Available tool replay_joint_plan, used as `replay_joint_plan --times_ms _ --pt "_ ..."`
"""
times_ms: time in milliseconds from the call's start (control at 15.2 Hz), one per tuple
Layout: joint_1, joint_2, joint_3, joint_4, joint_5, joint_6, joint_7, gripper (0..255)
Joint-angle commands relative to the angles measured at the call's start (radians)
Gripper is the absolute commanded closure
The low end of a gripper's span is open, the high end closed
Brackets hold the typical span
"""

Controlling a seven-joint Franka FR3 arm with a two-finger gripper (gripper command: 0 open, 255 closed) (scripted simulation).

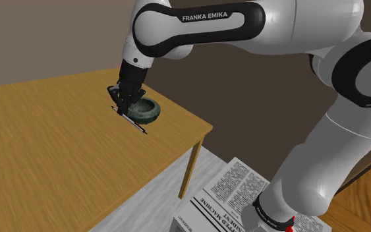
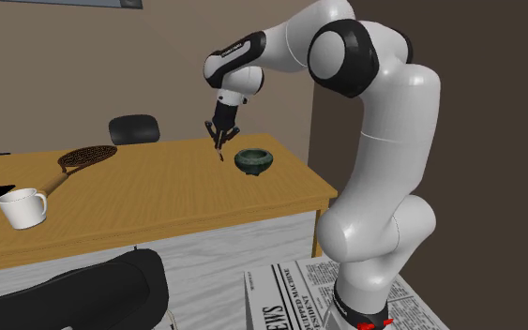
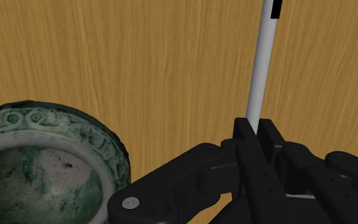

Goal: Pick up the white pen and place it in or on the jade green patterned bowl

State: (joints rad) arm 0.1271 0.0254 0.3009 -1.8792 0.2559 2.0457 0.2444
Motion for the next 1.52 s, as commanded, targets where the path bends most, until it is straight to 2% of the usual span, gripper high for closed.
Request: replay_joint_plan --times_ms 0,594,1056,1452 --pt "-0.015 0.018 -0.015 0.033 -0.003 -0.022 -0.025 255" --pt "-0.098 0.211 -0.087 0.313 -0.034 -0.150 -0.152 255" --pt "-0.150 0.421 -0.125 0.642 -0.059 -0.293 -0.221 255" --pt "-0.152 0.413 -0.125 0.550 -0.054 -0.211 -0.240 255"
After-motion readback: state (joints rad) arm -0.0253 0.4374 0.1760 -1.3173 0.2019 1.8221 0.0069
